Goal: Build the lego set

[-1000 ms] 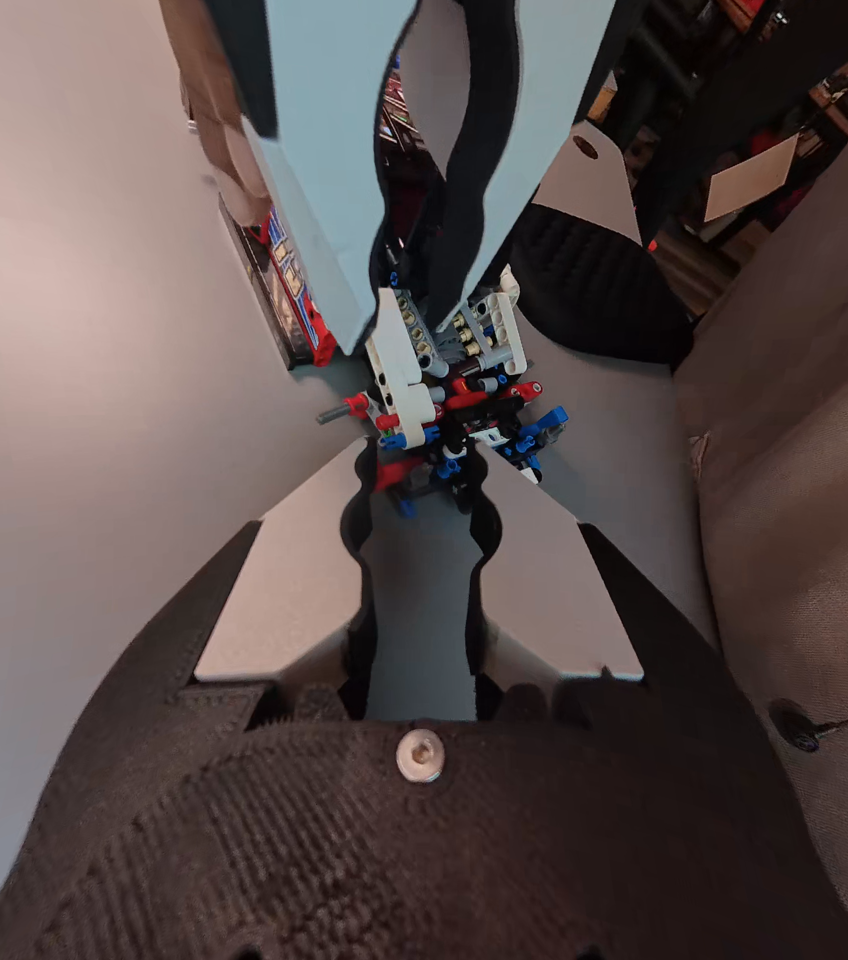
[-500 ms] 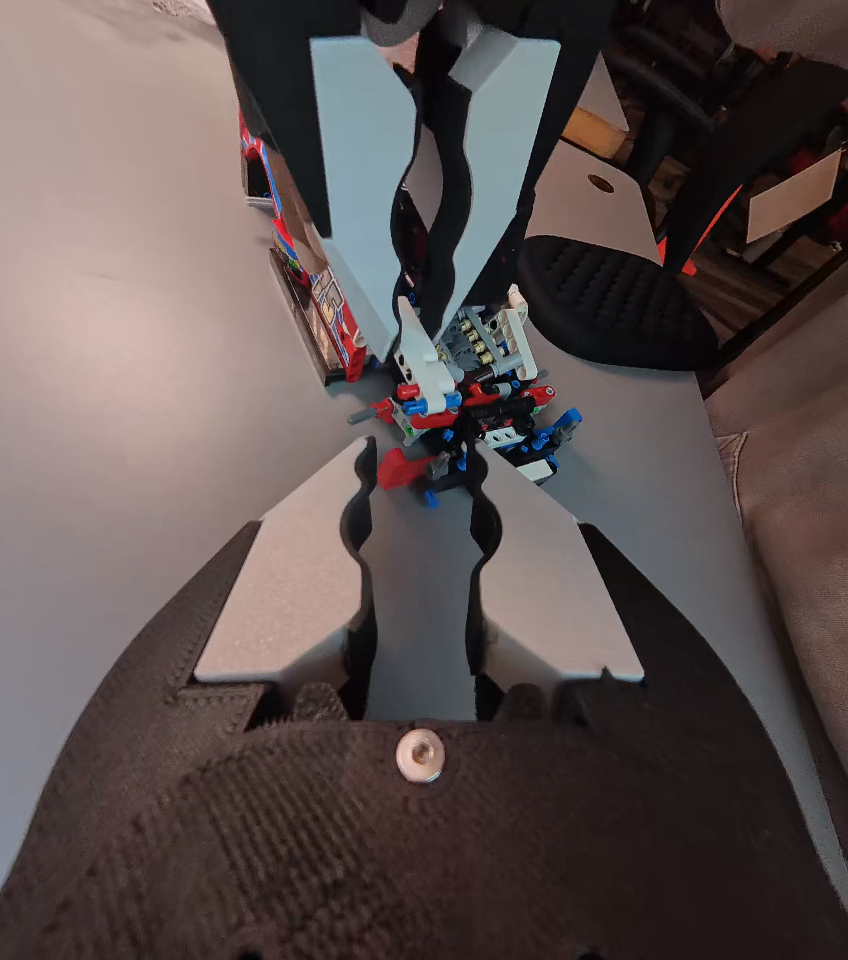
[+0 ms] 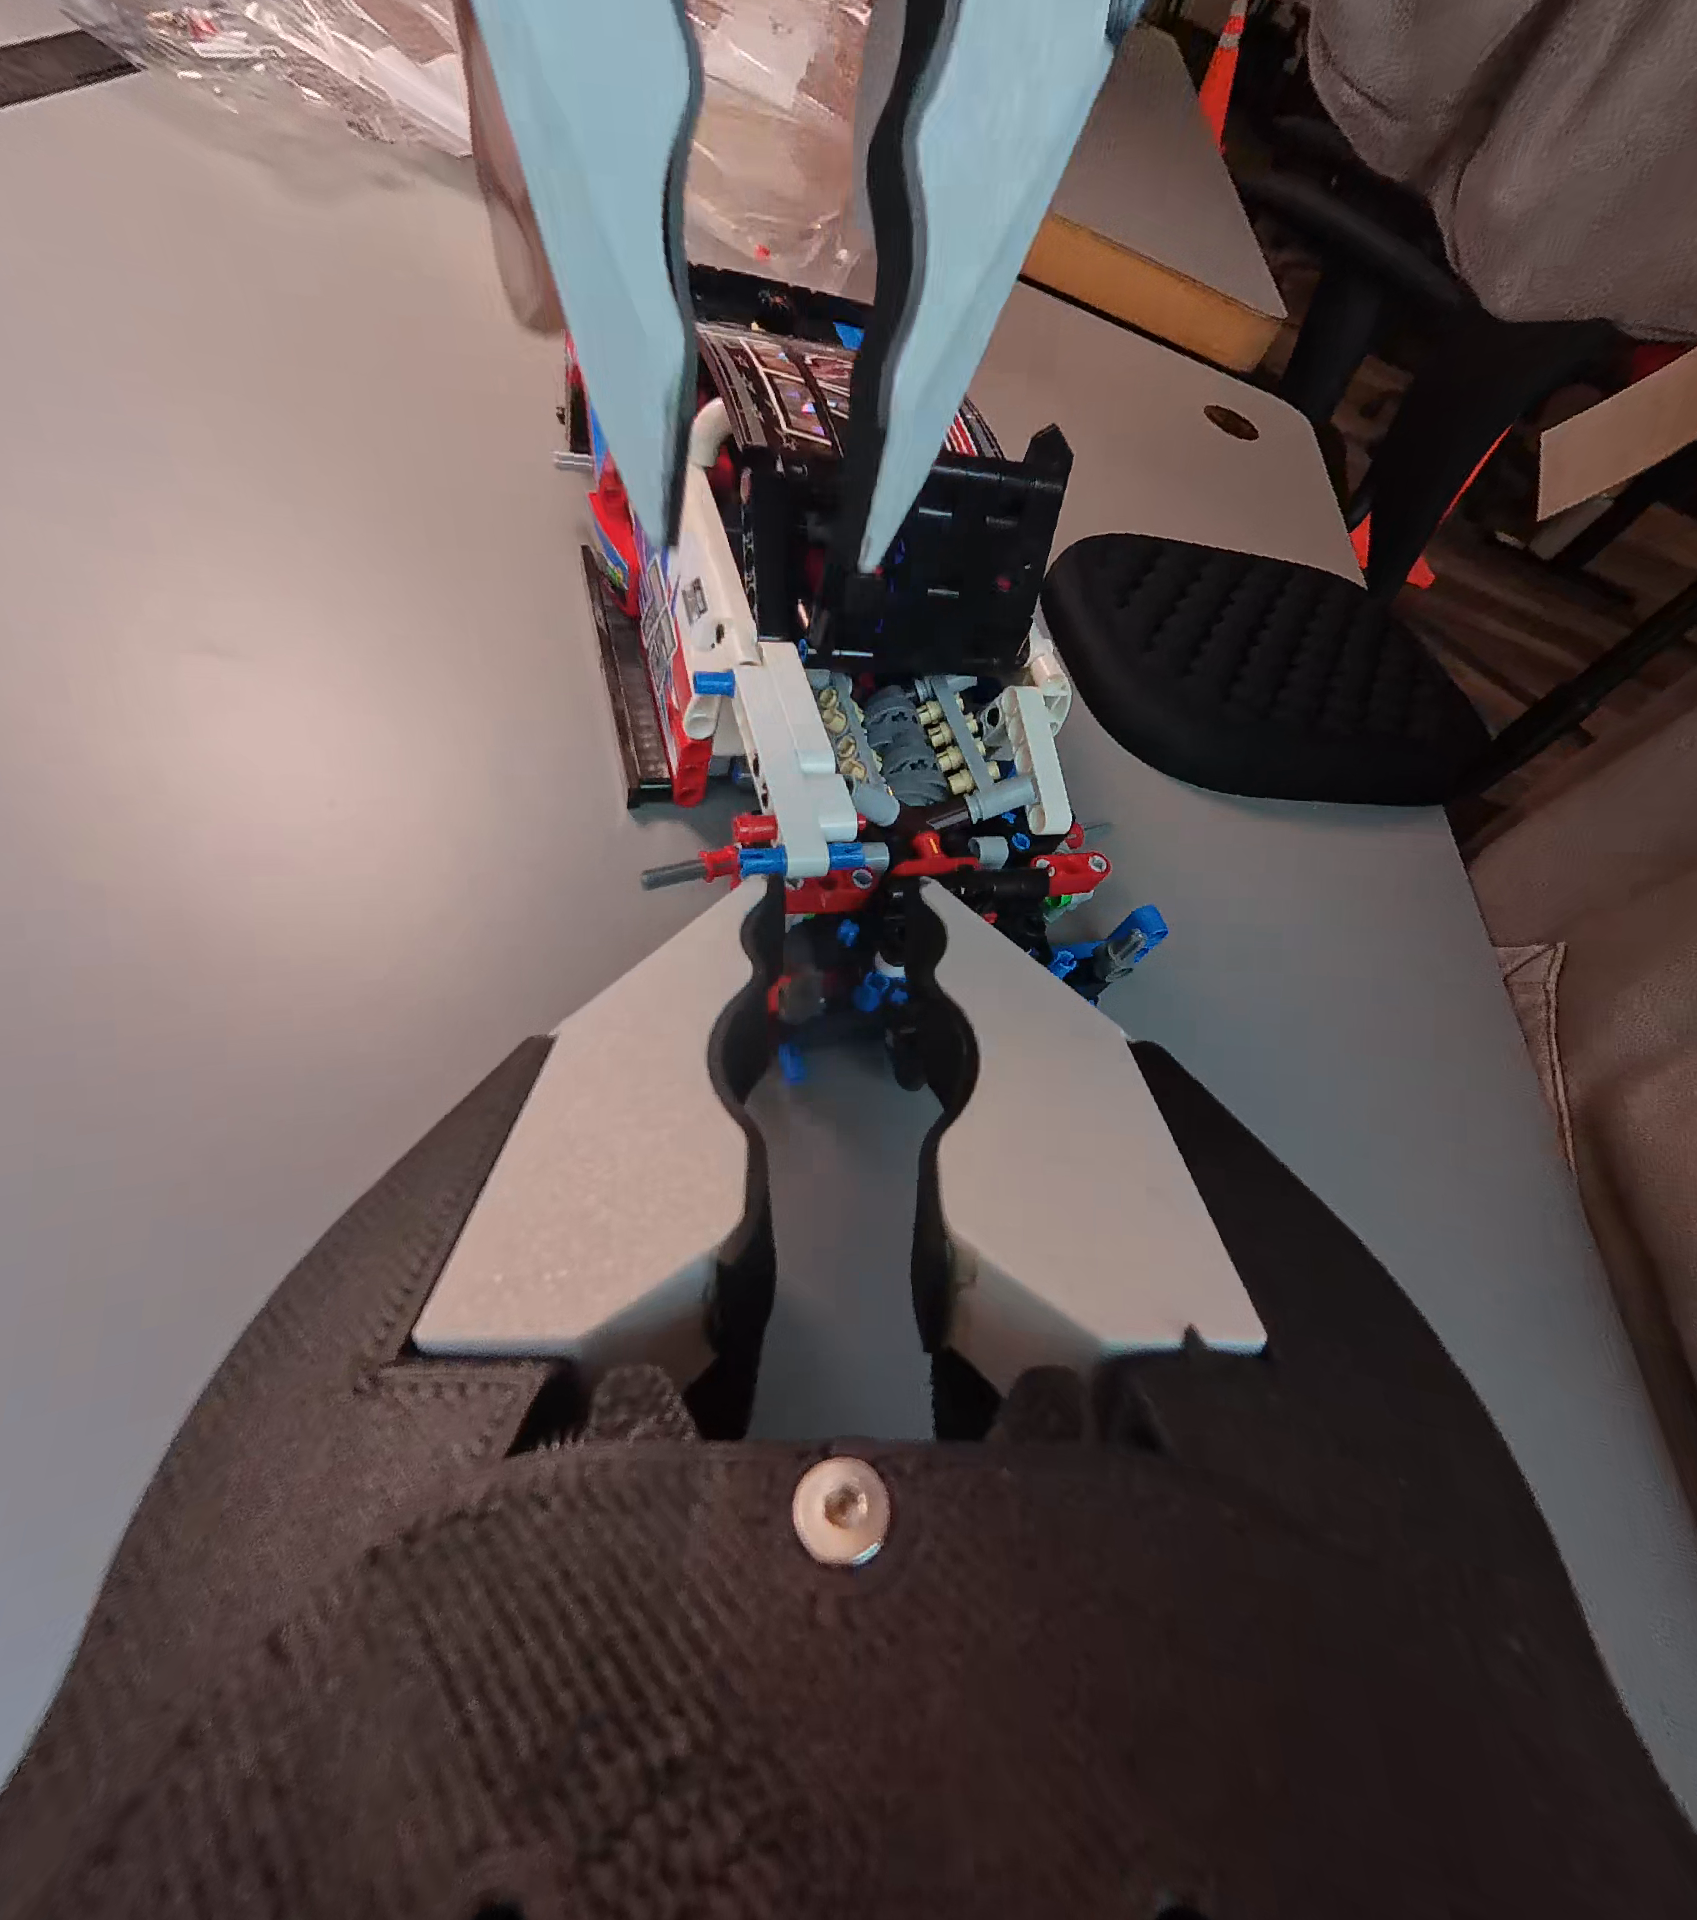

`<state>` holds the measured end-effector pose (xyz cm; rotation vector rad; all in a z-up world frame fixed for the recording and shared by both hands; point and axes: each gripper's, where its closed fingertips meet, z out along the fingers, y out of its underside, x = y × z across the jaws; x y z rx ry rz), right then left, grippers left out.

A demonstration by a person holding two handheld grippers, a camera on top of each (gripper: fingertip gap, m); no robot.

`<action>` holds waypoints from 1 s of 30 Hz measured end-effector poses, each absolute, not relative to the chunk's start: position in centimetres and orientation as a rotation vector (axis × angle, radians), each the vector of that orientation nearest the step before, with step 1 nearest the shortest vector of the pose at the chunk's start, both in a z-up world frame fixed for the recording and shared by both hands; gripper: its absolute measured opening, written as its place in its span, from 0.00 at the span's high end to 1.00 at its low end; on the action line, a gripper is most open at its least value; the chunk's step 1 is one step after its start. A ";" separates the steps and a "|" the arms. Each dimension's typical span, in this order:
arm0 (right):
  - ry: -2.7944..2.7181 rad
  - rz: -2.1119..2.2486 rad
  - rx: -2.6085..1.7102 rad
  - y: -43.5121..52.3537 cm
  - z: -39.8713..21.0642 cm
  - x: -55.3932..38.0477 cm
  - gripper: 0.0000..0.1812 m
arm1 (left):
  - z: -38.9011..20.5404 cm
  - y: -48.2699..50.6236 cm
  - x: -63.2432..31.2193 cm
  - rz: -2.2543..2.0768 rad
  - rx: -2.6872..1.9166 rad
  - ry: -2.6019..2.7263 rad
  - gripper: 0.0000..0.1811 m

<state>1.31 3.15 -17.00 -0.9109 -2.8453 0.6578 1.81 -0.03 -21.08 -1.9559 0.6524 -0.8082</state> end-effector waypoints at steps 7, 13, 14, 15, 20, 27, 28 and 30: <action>-2.284 0.788 -1.143 7.7 -12.1 4.8 0.80 | -20.8 -0.3 1.7 -0.825 -1.933 0.639 0.87; -1.865 0.691 -1.373 12.1 -15.5 13.6 0.62 | -20.4 -0.4 0.0 -0.798 -1.928 0.571 0.83; -1.841 0.683 -1.413 12.5 -16.6 14.8 0.59 | -20.6 -0.3 -0.2 -0.779 -1.933 0.575 0.81; -1.829 0.675 -1.452 12.9 -17.6 15.8 0.55 | -20.7 -0.2 -0.3 -0.761 -1.937 0.582 0.80; -1.852 0.651 -1.520 13.2 -20.1 16.3 0.51 | -21.1 0.5 0.4 -0.733 -1.953 0.592 0.74; -1.897 0.693 -1.510 12.6 -20.7 12.9 0.58 | -21.4 0.8 -0.5 -0.585 -1.958 0.619 0.78; -1.882 0.700 -1.507 12.7 -20.7 12.3 0.58 | -21.3 0.9 -1.0 -0.572 -1.954 0.603 0.78; -1.857 0.703 -1.514 12.9 -20.7 11.0 0.58 | -21.1 1.1 -2.1 -0.568 -1.952 0.567 0.77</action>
